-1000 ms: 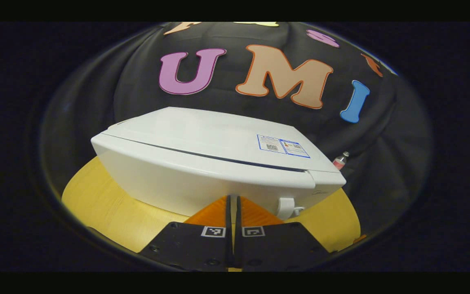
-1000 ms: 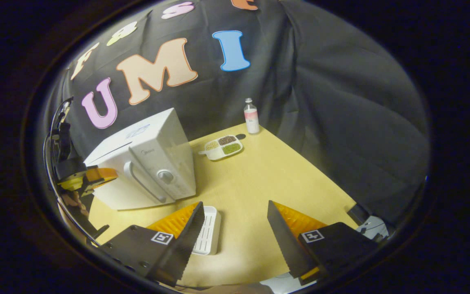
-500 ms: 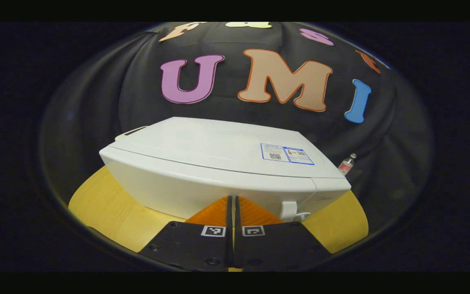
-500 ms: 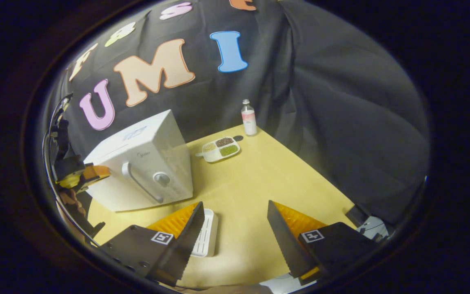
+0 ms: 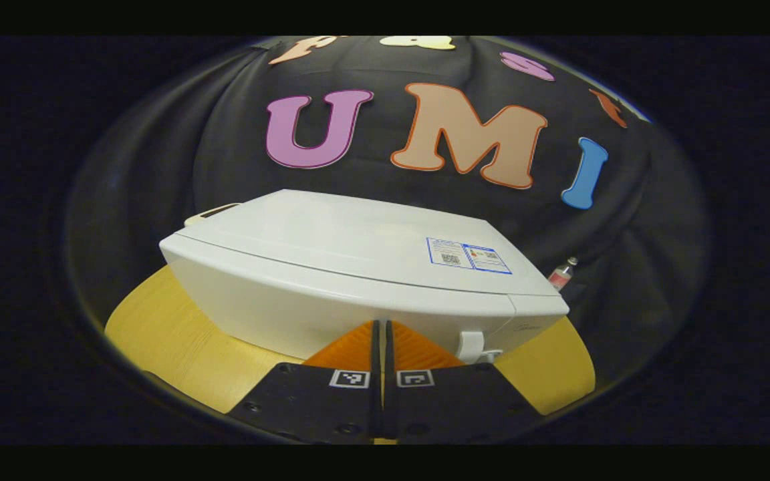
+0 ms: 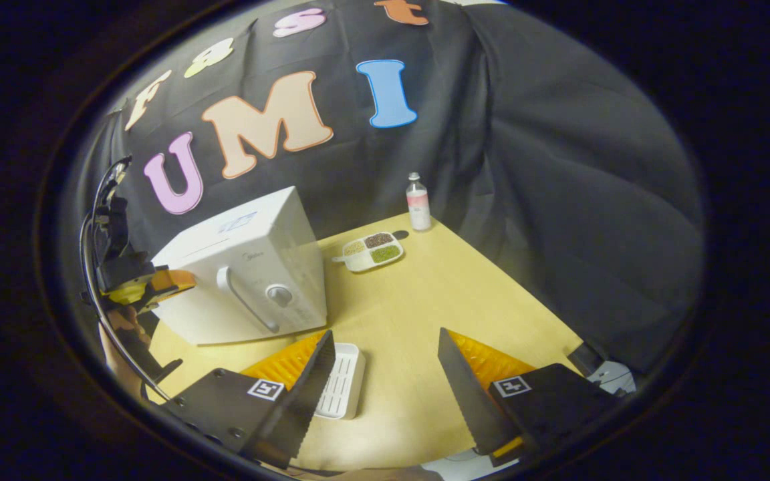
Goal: Open the microwave oven with the left hand, put the food in, and close the microwave oven.
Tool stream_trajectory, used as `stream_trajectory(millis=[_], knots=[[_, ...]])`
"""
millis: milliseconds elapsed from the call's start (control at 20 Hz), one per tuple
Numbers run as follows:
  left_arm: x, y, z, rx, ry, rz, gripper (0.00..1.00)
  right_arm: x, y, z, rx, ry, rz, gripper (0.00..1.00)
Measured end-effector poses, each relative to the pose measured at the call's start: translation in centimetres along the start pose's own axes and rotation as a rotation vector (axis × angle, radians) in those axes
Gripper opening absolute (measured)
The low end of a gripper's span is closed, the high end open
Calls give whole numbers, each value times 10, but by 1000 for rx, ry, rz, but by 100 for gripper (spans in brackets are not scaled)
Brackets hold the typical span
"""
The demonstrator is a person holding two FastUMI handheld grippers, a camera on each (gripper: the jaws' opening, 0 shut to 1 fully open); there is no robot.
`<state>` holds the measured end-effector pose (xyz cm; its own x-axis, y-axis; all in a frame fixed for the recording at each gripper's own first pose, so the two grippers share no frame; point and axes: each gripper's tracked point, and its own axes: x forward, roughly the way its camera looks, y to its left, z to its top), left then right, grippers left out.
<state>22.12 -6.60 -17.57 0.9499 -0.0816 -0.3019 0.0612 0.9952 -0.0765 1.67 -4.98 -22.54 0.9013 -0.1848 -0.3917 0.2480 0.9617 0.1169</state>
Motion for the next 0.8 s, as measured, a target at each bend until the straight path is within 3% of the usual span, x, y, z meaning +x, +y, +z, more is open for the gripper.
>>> stream_trajectory(millis=[200,250,300,350,550,600,650,700,800], knots=[[-26,4,27,53,-96,1,0,-9,10,17,-10,-63,40,97],[-37,2,32,61,-114,-12,1,-9,14,19,-10,-73,49,92],[-48,6,25,66,-127,-16,7,-10,18,22,-14,-83,59,97],[-58,7,26,71,-138,-21,0,-12,21,25,-19,-89,71,97],[-99,16,35,154,-157,3,6,-14,36,40,-33,-109,114,93],[-109,19,35,178,-169,7,0,-15,38,45,-40,-121,122,97],[-118,22,34,203,-173,11,16,-15,41,51,-50,-132,129,97],[-125,26,29,231,-173,18,12,-16,44,55,-61,-143,138,97],[-136,29,19,272,-158,27,27,-17,53,64,-93,-159,167,92]])
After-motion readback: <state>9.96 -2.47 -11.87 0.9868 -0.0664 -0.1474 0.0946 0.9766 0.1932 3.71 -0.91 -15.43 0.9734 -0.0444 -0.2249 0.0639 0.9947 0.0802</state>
